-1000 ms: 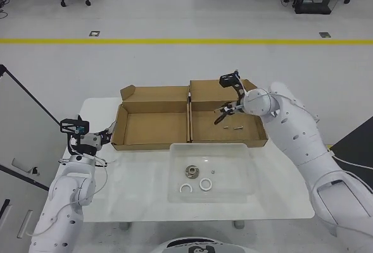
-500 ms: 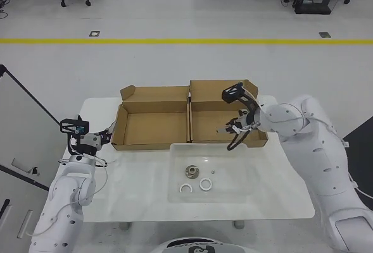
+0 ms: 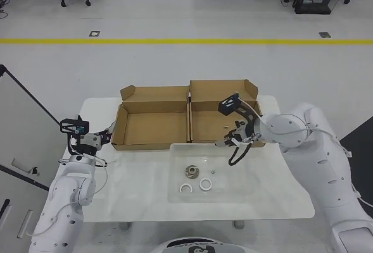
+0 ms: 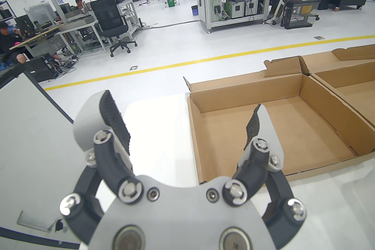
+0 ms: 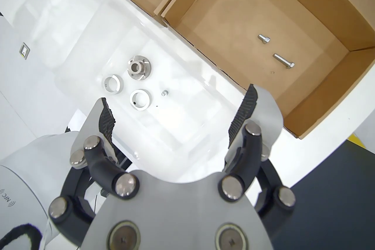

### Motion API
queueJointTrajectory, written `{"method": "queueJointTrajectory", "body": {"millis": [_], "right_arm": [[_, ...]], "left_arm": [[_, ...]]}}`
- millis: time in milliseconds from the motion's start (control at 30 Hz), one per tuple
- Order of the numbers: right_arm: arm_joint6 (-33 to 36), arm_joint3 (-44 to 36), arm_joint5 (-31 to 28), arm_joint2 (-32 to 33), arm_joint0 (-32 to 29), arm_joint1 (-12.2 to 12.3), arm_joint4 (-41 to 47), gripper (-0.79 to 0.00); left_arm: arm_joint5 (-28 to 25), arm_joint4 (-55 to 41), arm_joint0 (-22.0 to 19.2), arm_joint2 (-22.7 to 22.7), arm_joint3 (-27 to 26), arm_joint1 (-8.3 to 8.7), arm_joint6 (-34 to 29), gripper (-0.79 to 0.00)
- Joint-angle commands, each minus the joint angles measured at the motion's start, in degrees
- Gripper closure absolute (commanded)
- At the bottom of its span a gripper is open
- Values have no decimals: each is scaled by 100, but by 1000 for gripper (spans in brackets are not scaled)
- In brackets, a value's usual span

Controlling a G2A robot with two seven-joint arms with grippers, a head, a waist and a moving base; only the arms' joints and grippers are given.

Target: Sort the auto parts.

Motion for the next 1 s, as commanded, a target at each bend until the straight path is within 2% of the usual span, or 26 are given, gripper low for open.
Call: {"method": "queueJointTrajectory", "body": {"millis": [0, 133, 333, 500, 900, 933, 967], "right_arm": [[0, 0, 0, 0, 0, 0, 0, -785], [-24, -2, -22, -17, -15, 0, 1, -785], [171, -190, -418, -422, 71, 15, -57, -785], [171, -76, -738, -1162, 353, 63, -75, -785], [171, 602, -474, -2854, 1487, 231, 545, -785], [171, 654, -451, -2953, 1553, 238, 611, -776], [171, 703, -431, -3050, 1618, 244, 666, -727]], "left_arm": [[0, 0, 0, 0, 0, 0, 0, -785], [0, 0, 0, 0, 0, 0, 0, -785], [0, 0, 0, 0, 0, 0, 0, -785], [0, 0, 0, 0, 0, 0, 0, -785], [0, 0, 0, 0, 0, 0, 0, -785], [0, 0, 0, 0, 0, 0, 0, -785], [0, 0, 0, 0, 0, 0, 0, -785]]}}
